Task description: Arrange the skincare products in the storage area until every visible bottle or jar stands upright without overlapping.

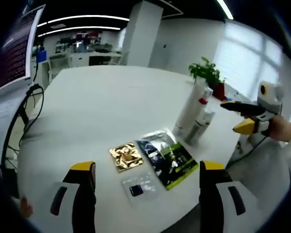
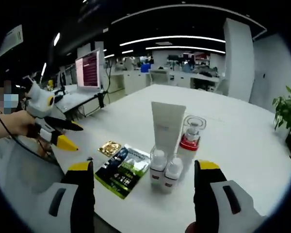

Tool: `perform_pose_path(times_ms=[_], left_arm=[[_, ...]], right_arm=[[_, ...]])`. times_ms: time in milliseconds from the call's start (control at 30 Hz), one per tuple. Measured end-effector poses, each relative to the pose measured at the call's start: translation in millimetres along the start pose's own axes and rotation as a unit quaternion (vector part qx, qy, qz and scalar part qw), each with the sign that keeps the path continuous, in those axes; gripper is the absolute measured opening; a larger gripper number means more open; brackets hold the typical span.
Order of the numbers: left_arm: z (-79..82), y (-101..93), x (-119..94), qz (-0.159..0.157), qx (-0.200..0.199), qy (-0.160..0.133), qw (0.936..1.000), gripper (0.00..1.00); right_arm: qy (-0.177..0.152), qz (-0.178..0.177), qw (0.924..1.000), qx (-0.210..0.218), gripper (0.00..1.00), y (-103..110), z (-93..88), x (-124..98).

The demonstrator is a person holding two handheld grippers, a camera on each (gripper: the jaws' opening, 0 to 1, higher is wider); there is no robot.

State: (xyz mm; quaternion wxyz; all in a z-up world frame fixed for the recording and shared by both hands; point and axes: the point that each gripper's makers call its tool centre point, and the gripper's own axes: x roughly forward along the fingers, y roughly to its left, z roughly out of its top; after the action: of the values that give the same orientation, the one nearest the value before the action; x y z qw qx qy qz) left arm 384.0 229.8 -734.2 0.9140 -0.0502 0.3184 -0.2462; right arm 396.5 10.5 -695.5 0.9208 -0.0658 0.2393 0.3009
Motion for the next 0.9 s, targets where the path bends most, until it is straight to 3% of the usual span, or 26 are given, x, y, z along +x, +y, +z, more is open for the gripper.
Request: perform_pose_path(times_ms=[167, 300, 600, 667, 900], left_arm=[[7.2, -6.2, -14, 0.008, -0.021, -0.024, 0.9995, 0.91], [15.0, -14.3, -23, 0.01, -0.038, -0.045, 0.9982, 0.99], [3.4, -29.7, -31, -0.005, -0.001, -0.045, 0.999, 0.99], [0.1, -28.9, -30, -0.003, 0.004, -0.045, 0.999, 0.99], [4.3, -23.8, -29, 0.015, 0.013, -0.049, 0.9986, 0.98]], right_arm=[[0.01, 0.014, 0.9996, 0.024, 0.98, -2, -9.7, -13], [0.007, 0.026, 0.999, 0.034, 0.99, -1, -12.7, -22], [0.003, 0.027, 0.998, 0.058, 0.99, -5, -19.6, -33], [-0.008, 0.018, 0.998, 0.06, 0.99, -10, -16.3, -31], [0.009, 0.002, 0.9984, 0.055, 0.99, -12, -25.2, -29]])
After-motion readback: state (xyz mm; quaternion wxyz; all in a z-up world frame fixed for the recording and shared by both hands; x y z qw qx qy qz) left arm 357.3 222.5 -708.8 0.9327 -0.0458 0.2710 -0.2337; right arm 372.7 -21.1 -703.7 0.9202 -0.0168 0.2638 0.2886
